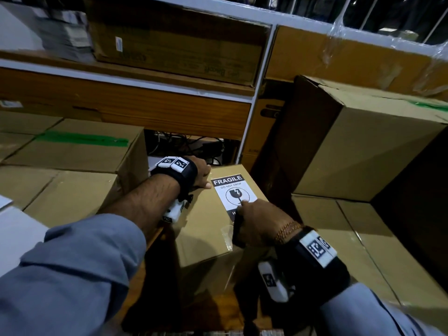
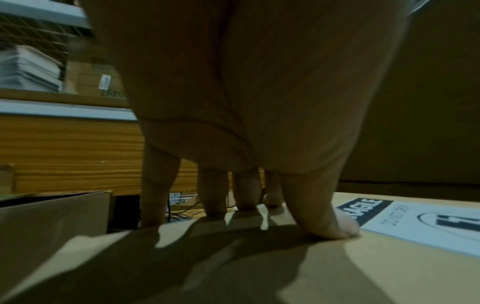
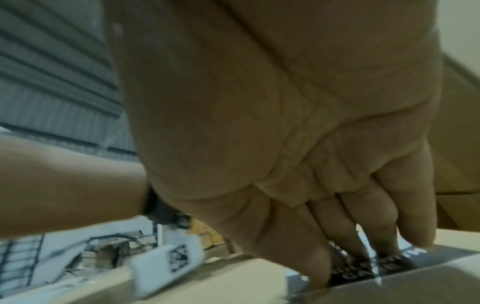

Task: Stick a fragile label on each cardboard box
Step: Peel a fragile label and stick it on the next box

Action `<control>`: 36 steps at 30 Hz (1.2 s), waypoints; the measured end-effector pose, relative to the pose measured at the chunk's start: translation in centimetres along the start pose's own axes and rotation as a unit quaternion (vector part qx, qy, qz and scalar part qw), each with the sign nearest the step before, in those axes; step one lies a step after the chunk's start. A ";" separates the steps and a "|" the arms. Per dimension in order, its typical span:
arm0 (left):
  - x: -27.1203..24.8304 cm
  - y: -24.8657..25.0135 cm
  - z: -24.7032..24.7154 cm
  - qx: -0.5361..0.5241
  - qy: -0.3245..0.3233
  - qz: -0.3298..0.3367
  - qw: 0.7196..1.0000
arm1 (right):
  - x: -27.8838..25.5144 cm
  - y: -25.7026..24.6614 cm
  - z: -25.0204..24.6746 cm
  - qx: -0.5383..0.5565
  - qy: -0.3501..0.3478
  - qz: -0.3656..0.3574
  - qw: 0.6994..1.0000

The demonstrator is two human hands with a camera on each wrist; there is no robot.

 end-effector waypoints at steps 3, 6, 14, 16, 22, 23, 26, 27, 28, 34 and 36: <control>-0.1 0.3 -0.3 0.005 -0.002 -0.001 1.000 | -2.4 0.0 -0.1 0.045 -0.003 -0.010 0.999; -0.3 0.6 -0.2 0.000 -0.002 -0.020 1.000 | -3.6 0.5 -0.8 0.069 0.021 -0.019 0.997; -0.8 1.7 0.1 -0.071 -0.002 -0.068 0.995 | -4.1 -0.8 0.1 0.027 0.001 -0.088 0.996; -0.5 2.4 0.7 -0.069 -0.013 -0.059 0.996 | -4.9 -0.9 0.2 0.019 0.007 -0.094 0.995; -0.1 2.8 1.1 -0.059 -0.015 -0.044 0.997 | -4.8 -1.0 0.2 0.021 0.031 -0.085 0.996; -0.2 2.7 0.8 -0.057 -0.006 -0.044 0.997 | -4.6 -1.1 0.4 0.015 0.033 -0.086 0.996; -0.4 2.4 0.5 -0.045 0.007 -0.039 0.998 | -4.7 -1.2 0.9 -0.018 0.038 -0.094 0.995; -0.5 2.2 0.4 -0.042 0.009 -0.043 0.998 | -4.7 -1.1 1.1 -0.025 0.042 -0.094 0.994; -0.4 2.0 0.3 -0.043 0.010 -0.051 0.998 | -4.7 -0.8 1.3 -0.027 0.048 -0.092 0.994; 0.0 1.2 0.6 -0.070 0.005 -0.062 0.996 | -5.0 1.8 0.3 0.079 0.063 -0.043 0.994; -0.2 1.6 0.8 -0.090 0.023 -0.077 0.993 | -4.5 2.3 -0.1 0.126 0.079 -0.040 0.988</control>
Point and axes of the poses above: each hand's wrist, its own x-axis towards the middle knuckle, its own z-axis out of the palm, y = z × x, the point moved 8 cm from there along x, towards the middle knuckle, and after that the axes turned 5 degrees about z, right-handed, at the moved point
